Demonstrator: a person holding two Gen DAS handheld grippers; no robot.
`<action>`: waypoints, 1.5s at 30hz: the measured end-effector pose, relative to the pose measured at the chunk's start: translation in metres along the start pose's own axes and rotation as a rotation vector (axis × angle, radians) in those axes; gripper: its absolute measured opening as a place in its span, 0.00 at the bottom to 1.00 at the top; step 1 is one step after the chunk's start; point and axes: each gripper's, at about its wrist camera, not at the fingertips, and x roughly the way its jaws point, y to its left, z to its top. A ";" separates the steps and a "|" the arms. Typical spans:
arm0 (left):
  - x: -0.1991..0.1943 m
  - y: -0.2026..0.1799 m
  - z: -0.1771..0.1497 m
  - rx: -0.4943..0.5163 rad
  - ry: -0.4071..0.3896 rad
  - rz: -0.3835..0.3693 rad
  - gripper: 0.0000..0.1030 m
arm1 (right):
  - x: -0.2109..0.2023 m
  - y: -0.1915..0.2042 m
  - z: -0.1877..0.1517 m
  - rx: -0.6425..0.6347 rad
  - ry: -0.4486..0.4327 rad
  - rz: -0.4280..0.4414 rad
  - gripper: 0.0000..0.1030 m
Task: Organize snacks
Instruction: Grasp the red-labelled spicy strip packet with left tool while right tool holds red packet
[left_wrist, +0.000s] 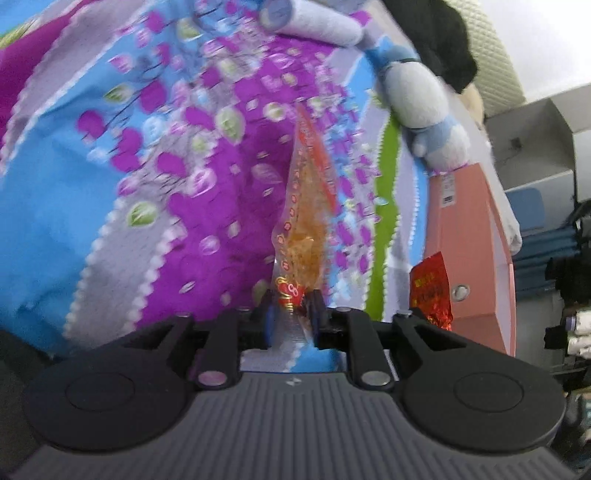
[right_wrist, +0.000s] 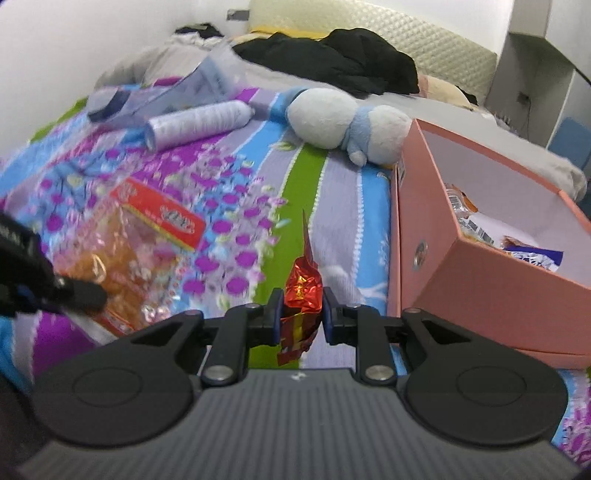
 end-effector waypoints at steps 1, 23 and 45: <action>0.000 0.003 0.001 -0.009 0.009 -0.001 0.27 | 0.000 0.003 -0.002 -0.017 0.005 -0.004 0.23; -0.003 -0.025 -0.003 0.453 -0.026 0.160 0.87 | 0.012 -0.020 -0.009 0.371 0.151 0.158 0.74; 0.028 -0.039 -0.008 0.596 -0.004 0.195 0.86 | 0.027 -0.009 -0.010 0.320 0.276 0.074 0.52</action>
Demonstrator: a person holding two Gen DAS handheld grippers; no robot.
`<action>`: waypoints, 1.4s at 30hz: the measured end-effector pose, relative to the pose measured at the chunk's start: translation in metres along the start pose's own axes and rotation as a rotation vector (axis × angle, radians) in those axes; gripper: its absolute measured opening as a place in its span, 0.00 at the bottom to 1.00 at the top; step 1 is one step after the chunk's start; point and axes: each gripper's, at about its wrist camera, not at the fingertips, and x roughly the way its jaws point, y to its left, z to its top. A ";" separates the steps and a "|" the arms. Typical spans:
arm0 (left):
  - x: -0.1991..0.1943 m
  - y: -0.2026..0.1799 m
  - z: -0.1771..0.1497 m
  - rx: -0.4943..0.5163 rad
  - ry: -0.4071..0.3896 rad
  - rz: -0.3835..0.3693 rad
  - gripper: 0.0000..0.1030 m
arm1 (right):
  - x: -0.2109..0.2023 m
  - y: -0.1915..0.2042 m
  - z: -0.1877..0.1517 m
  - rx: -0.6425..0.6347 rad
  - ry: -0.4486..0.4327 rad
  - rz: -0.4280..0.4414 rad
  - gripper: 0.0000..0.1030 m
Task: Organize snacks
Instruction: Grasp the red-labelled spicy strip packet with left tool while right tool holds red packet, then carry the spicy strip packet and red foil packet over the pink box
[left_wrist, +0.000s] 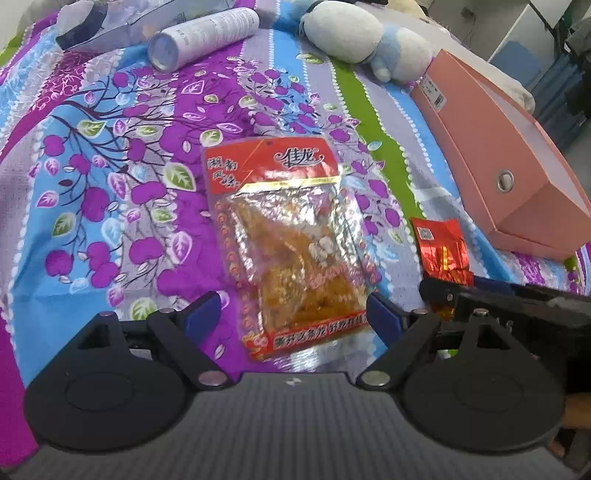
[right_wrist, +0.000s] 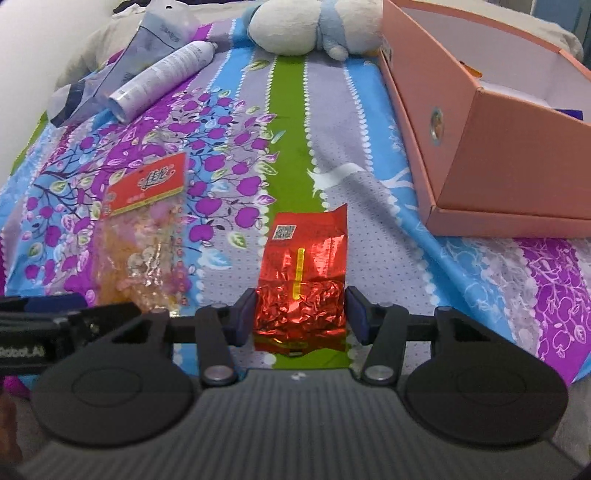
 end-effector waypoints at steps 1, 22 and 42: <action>0.002 -0.001 0.001 0.001 -0.004 0.003 0.86 | 0.000 0.000 -0.001 -0.002 -0.004 -0.004 0.52; 0.012 -0.041 -0.019 0.086 -0.132 0.183 0.52 | -0.002 -0.010 -0.004 -0.133 -0.059 0.074 0.52; -0.094 -0.068 0.006 -0.003 -0.234 -0.007 0.45 | -0.098 -0.030 0.008 -0.035 -0.240 0.132 0.52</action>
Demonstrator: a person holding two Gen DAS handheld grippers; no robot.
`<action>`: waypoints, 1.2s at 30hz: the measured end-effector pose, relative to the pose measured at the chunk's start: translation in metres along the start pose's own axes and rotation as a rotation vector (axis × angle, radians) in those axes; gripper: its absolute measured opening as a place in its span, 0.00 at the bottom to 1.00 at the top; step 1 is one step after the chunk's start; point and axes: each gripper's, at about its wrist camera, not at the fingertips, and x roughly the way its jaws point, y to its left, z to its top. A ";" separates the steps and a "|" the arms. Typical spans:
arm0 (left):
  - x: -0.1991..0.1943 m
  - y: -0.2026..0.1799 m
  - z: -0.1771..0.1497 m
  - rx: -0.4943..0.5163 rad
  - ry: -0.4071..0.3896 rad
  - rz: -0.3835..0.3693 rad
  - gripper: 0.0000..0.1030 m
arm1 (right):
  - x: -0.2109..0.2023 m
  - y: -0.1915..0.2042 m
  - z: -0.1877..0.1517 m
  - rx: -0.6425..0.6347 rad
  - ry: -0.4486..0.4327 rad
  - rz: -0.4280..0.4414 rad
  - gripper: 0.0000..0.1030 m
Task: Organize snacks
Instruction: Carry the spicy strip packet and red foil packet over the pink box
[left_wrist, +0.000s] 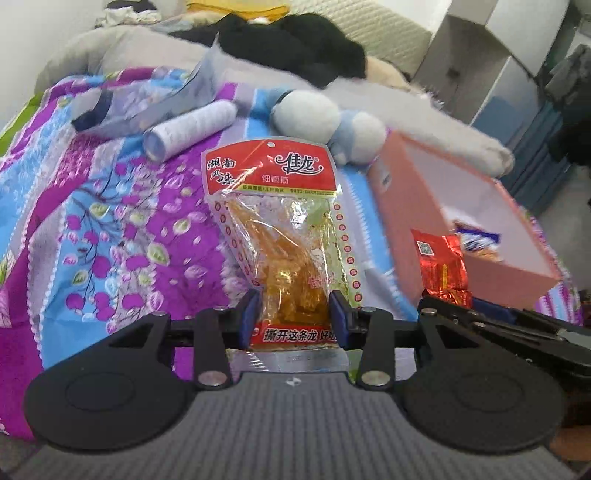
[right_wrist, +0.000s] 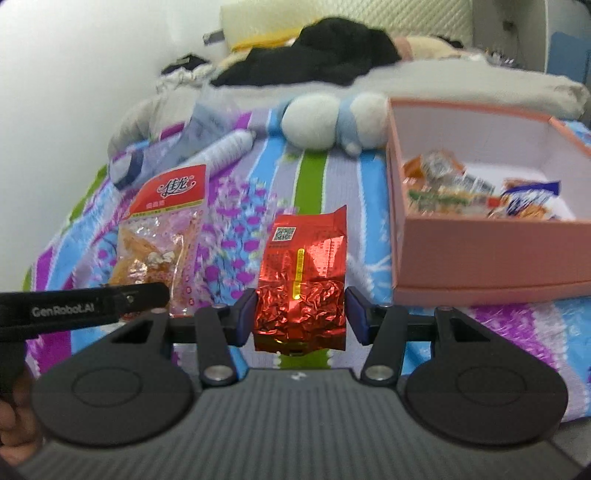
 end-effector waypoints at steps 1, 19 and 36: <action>-0.005 -0.004 0.003 0.004 -0.006 -0.012 0.45 | -0.005 -0.001 0.002 0.007 -0.012 0.000 0.52; -0.010 -0.088 0.022 0.101 0.008 -0.215 0.45 | -0.086 -0.048 0.018 0.081 -0.171 -0.108 0.52; 0.077 -0.184 0.104 0.255 0.028 -0.305 0.45 | -0.049 -0.135 0.061 0.183 -0.231 -0.192 0.53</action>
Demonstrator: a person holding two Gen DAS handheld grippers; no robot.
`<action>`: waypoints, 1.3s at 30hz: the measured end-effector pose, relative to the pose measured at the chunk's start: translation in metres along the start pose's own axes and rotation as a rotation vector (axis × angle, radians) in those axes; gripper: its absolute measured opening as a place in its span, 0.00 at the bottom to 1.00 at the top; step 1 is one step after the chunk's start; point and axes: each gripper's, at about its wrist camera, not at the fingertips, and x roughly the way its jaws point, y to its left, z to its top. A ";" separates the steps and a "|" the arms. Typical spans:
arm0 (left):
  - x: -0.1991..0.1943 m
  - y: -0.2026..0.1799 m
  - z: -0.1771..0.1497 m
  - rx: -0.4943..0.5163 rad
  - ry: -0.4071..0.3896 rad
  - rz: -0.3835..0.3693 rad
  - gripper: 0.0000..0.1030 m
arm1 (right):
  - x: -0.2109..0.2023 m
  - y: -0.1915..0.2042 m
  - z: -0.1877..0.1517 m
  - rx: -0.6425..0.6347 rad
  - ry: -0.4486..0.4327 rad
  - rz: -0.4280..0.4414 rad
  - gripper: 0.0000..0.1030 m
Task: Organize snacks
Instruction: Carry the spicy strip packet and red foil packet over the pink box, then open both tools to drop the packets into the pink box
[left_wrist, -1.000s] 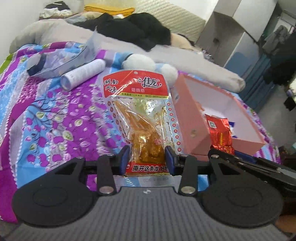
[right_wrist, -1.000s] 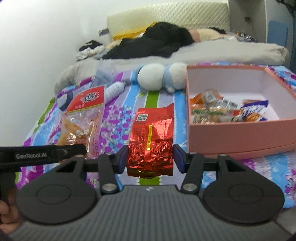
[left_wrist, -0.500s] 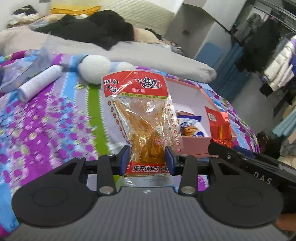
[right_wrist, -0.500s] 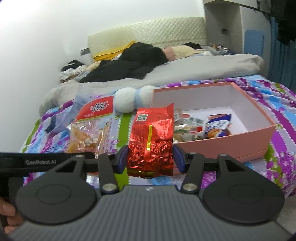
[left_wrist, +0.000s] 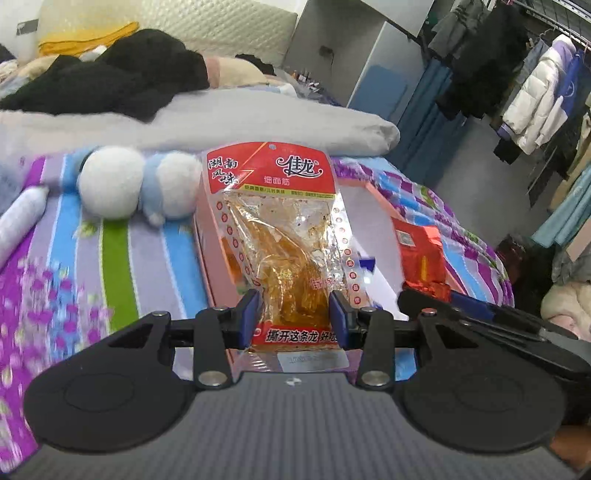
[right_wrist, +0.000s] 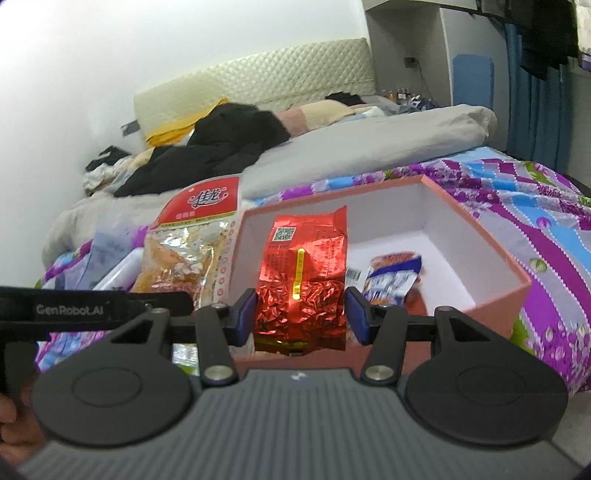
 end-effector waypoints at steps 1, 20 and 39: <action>0.007 -0.001 0.008 0.005 0.009 -0.009 0.45 | 0.004 -0.004 0.004 0.008 -0.007 -0.005 0.53; 0.137 0.009 0.042 0.028 0.157 -0.004 0.47 | 0.118 -0.049 0.012 0.052 0.136 -0.047 0.53; 0.009 0.000 0.056 0.022 -0.028 0.001 0.68 | 0.050 -0.026 0.027 0.040 0.060 -0.037 0.69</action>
